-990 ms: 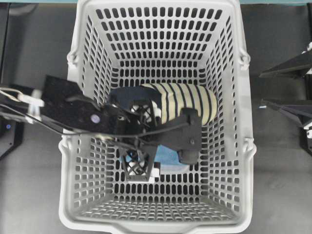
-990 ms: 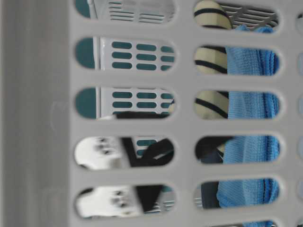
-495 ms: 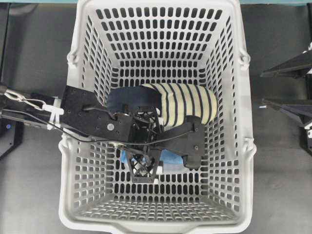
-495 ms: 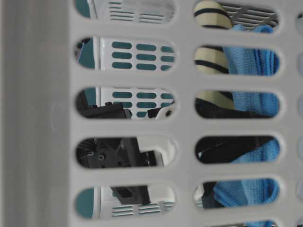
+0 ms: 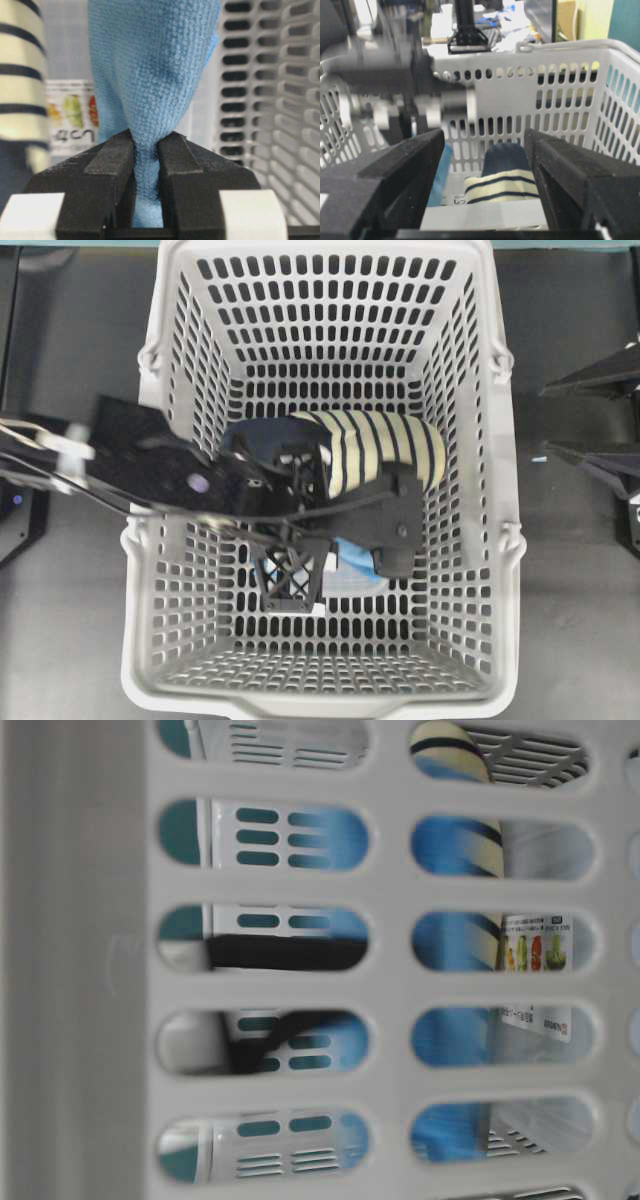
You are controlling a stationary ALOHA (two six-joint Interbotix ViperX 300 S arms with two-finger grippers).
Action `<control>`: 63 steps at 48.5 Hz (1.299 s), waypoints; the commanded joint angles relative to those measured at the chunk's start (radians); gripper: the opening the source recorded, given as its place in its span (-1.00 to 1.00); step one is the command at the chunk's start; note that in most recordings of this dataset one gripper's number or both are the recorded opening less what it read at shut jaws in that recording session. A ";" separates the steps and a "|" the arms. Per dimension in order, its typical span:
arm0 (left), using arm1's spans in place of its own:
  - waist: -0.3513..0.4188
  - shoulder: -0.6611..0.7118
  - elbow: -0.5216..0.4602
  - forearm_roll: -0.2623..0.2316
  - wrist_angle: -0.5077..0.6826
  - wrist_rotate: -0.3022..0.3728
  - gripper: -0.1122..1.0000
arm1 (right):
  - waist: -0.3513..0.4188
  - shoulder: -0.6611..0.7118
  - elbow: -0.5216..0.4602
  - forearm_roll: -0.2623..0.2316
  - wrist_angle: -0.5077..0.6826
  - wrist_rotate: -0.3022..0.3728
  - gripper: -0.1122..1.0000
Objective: Pick up the blue cloth from the shopping basket with the left arm.
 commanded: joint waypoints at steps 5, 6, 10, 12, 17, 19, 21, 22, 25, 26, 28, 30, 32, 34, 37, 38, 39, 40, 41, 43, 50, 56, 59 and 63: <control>0.014 -0.110 -0.152 0.003 0.135 0.003 -0.64 | -0.002 0.005 -0.020 0.005 -0.009 0.000 0.35; 0.015 -0.115 -0.166 0.003 0.150 0.003 -0.64 | -0.002 0.005 -0.020 0.005 -0.009 0.002 0.35; 0.023 -0.135 -0.218 0.003 0.206 0.002 -0.64 | -0.002 0.005 -0.020 0.003 -0.008 0.002 0.35; 0.026 -0.141 -0.235 0.003 0.222 0.002 -0.64 | 0.000 0.005 -0.020 0.003 -0.008 0.002 0.35; 0.034 -0.138 -0.256 0.003 0.238 0.002 -0.64 | -0.002 0.005 -0.018 0.005 -0.008 0.002 0.35; 0.034 -0.138 -0.258 0.005 0.238 0.002 -0.64 | -0.002 0.005 -0.018 0.005 -0.008 0.002 0.35; 0.034 -0.138 -0.258 0.003 0.238 0.002 -0.64 | -0.002 0.005 -0.017 0.005 -0.006 0.002 0.35; 0.034 -0.137 -0.256 0.003 0.236 0.002 -0.64 | -0.002 0.005 -0.017 0.005 -0.006 0.002 0.35; 0.034 -0.135 -0.256 0.003 0.238 0.002 -0.64 | -0.002 0.005 -0.017 0.005 -0.006 0.003 0.35; 0.034 -0.133 -0.256 0.003 0.238 0.002 -0.64 | 0.000 0.005 -0.017 0.005 -0.005 0.003 0.35; 0.034 -0.133 -0.255 0.003 0.238 0.002 -0.64 | 0.000 0.005 -0.017 0.003 -0.005 0.003 0.35; 0.034 -0.132 -0.253 0.003 0.238 0.002 -0.64 | -0.002 0.005 -0.017 0.003 -0.005 0.003 0.35; 0.034 -0.130 -0.252 0.003 0.238 0.002 -0.64 | -0.002 0.005 -0.017 0.005 -0.003 0.003 0.35; 0.034 -0.130 -0.250 0.003 0.238 0.002 -0.64 | -0.002 0.005 -0.017 0.005 -0.003 0.003 0.35; 0.034 -0.130 -0.247 0.003 0.238 0.002 -0.64 | -0.002 0.005 -0.017 0.005 -0.003 0.003 0.35; 0.034 -0.130 -0.245 0.003 0.238 0.002 -0.64 | -0.002 0.005 -0.017 0.003 -0.003 0.003 0.35; 0.034 -0.130 -0.245 0.003 0.238 0.002 -0.64 | 0.000 0.005 -0.017 0.005 -0.003 0.003 0.35; 0.034 -0.130 -0.244 0.003 0.238 0.002 -0.64 | -0.002 0.005 -0.017 0.005 -0.003 0.003 0.35; 0.034 -0.129 -0.244 0.003 0.238 0.002 -0.64 | -0.002 0.005 -0.017 0.005 -0.003 0.003 0.35; 0.034 -0.130 -0.244 0.003 0.239 0.002 -0.64 | -0.002 0.005 -0.017 0.003 -0.003 0.003 0.35; 0.034 -0.129 -0.244 0.003 0.241 0.002 -0.64 | -0.002 0.005 -0.017 0.005 -0.003 0.003 0.35; 0.032 -0.126 -0.244 0.003 0.241 0.000 -0.64 | -0.002 0.005 -0.017 0.003 -0.003 0.003 0.35; 0.032 -0.126 -0.244 0.003 0.241 0.000 -0.64 | 0.000 0.005 -0.017 0.005 -0.003 0.005 0.35; 0.032 -0.126 -0.244 0.003 0.242 -0.002 -0.64 | -0.002 0.005 -0.017 0.005 -0.003 0.006 0.35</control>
